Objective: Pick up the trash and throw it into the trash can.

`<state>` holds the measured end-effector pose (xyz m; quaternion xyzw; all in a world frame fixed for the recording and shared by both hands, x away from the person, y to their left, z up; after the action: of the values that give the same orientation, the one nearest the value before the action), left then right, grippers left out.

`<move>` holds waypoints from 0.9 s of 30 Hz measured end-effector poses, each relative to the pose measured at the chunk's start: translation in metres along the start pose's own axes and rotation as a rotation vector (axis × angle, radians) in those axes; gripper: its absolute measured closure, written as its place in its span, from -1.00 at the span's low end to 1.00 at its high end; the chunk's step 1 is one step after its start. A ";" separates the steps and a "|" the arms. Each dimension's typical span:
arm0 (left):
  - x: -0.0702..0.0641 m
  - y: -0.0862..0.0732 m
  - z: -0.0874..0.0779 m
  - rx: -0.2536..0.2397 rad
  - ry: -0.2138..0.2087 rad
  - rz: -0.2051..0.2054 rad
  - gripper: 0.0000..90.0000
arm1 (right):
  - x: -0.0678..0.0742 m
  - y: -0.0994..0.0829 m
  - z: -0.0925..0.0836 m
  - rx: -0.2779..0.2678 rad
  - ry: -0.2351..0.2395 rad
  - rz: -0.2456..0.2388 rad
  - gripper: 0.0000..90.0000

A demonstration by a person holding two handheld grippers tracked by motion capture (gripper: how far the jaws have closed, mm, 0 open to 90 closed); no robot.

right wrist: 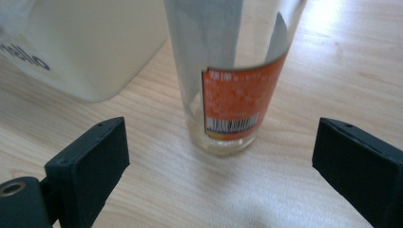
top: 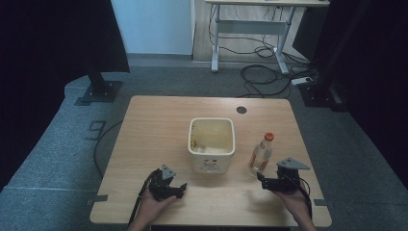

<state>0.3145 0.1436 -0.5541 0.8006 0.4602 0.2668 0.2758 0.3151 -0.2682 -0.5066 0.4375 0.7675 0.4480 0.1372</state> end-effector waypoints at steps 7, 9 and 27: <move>0.000 0.000 0.000 0.001 0.000 -0.002 -0.66 | 0.000 0.008 -0.003 -0.019 -0.004 -0.005 -0.85; 0.000 0.000 0.000 0.000 0.001 -0.001 -0.66 | 0.000 0.009 -0.004 -0.022 -0.003 -0.004 -0.84; 0.000 0.000 0.000 0.001 0.001 -0.001 -0.66 | -0.001 0.027 -0.003 -0.040 0.004 -0.044 -0.78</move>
<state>0.3144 0.1434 -0.5541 0.8004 0.4609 0.2670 0.2752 0.3288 -0.2650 -0.4837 0.4166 0.7682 0.4610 0.1541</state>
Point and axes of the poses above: each handheld gripper's, and its own axes: z roughly forward along the jaws, y roughly out of its top, x roughly to its left, the point moved 1 cm from there along z, roughly forward along the jaws, and after that the axes turned 14 degrees about y, right-handed, at the moved point
